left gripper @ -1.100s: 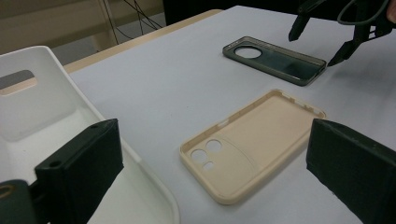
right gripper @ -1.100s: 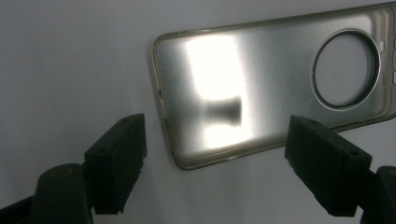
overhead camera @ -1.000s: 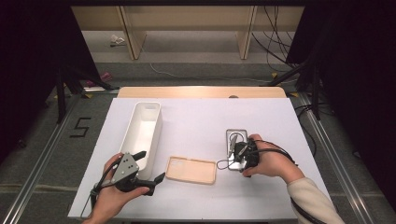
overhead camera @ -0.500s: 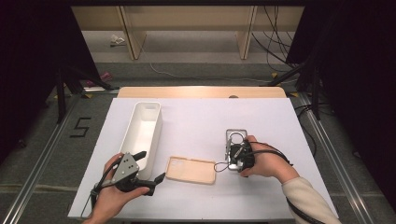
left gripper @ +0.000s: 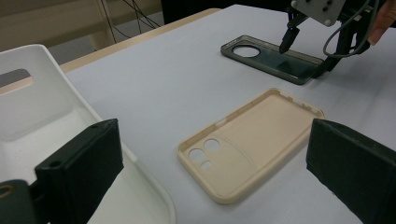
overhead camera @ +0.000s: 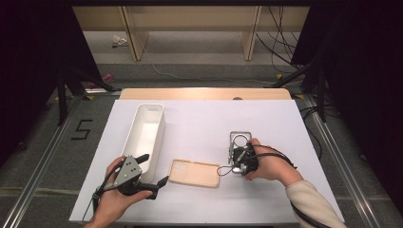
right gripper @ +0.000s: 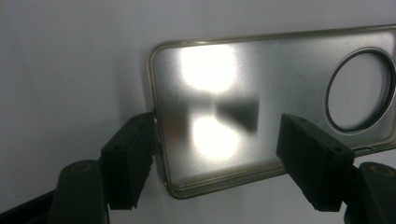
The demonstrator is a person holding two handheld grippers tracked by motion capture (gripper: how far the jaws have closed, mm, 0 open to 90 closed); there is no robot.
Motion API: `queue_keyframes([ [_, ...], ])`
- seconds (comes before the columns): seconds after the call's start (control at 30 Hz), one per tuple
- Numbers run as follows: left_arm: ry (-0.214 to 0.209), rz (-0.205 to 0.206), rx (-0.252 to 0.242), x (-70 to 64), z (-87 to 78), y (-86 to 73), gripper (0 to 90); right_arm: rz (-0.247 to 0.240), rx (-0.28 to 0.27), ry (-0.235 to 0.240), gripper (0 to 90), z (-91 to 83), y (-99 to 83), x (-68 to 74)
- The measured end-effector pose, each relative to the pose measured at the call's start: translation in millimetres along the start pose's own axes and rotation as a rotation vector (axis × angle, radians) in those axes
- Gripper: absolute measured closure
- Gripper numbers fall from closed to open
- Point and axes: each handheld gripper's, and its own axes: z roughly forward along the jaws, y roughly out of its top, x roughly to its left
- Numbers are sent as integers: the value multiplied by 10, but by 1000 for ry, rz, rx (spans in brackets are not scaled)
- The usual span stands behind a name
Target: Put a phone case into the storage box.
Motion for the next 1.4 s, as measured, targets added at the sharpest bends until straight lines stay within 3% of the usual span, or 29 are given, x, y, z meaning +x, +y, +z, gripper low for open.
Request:
queue_keyframes([
  [0.2, 0, 1, 1, -2, 0, 0, 32, -9, 1, 15, 361, -4, 4, 5],
  [0.43, -2, 3, -1, -6, 1, 0, 33, -45, 2, 69, 579, -21, 15, 36],
  [0.67, -6, 4, 2, -16, 6, -2, 34, -59, 2, 99, 695, -24, 21, 55],
  [1.0, -9, 5, 4, -22, 9, -4, 35, -50, 7, 126, 779, -27, 24, 81],
  [1.4, -10, 6, 3, -27, 9, -3, 34, -64, 20, 124, 839, -31, 44, 104],
])
